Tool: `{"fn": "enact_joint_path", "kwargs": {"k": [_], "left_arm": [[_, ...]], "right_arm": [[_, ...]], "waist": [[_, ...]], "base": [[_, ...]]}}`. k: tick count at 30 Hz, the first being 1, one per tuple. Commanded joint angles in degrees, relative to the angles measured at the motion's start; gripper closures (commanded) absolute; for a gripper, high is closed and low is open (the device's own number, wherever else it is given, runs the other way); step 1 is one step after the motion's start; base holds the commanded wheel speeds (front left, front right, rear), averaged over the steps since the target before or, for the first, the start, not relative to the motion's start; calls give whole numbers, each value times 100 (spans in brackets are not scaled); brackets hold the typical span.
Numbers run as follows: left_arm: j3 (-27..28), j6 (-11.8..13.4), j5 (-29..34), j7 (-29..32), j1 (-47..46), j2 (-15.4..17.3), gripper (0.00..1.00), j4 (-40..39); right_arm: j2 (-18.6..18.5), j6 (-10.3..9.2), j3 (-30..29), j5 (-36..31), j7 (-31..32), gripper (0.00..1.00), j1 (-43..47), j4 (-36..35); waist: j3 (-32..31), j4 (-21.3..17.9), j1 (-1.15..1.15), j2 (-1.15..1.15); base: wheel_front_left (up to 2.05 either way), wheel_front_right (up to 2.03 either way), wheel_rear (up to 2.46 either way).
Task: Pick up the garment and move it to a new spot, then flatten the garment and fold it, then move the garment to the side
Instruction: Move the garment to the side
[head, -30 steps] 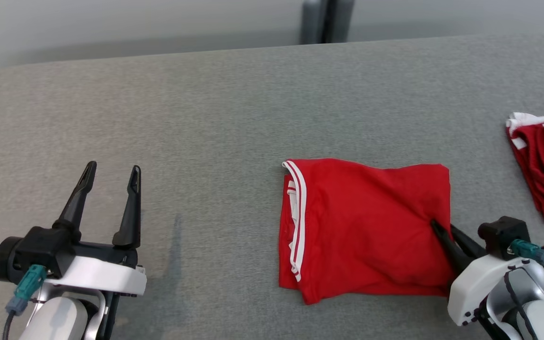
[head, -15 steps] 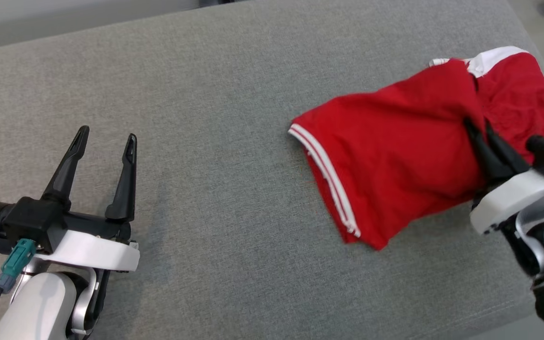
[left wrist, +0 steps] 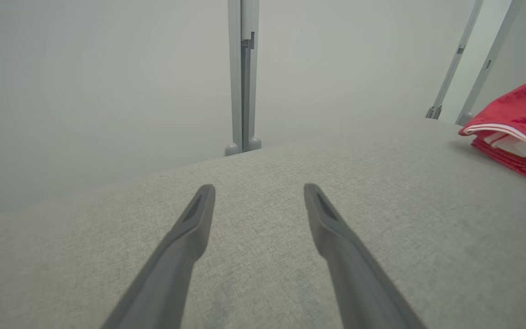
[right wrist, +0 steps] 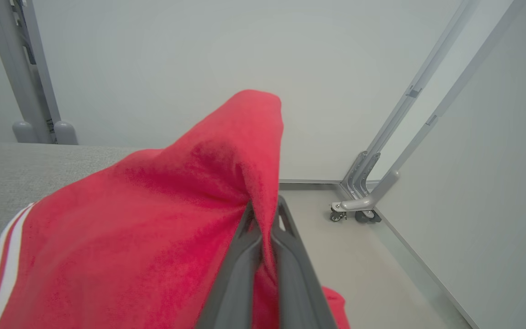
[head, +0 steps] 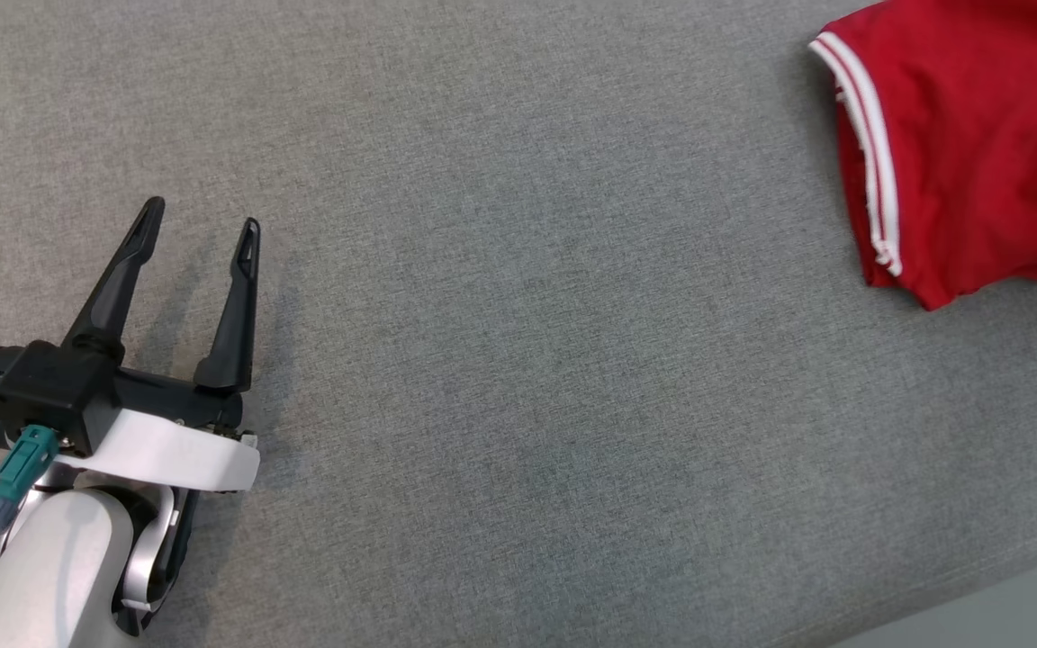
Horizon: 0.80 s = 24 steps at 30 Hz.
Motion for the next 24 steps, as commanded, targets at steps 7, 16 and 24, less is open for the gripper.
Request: {"fn": "enact_joint_path", "kwargs": {"k": [7,16,24], "left_arm": [[-101,-62,58,-14,-177,-1,0,55],[-88,-5,-98,-156,-41,-123,0,281],[128,219,-285,-328,274,-249,0,306]], "right_arm": [[-20,-3,-393,-250,-276,0,-690,1440],[411,-3,-638,-441,-514,0,-529,1269],[1070,-3,-857,-679,-502,0,526,-409]], "waist": [[60,82,0,0],[-301,269,0,0],[-857,553,0,0]], "base": [[0,0,0],[0,0,0],[0,0,0]]}}
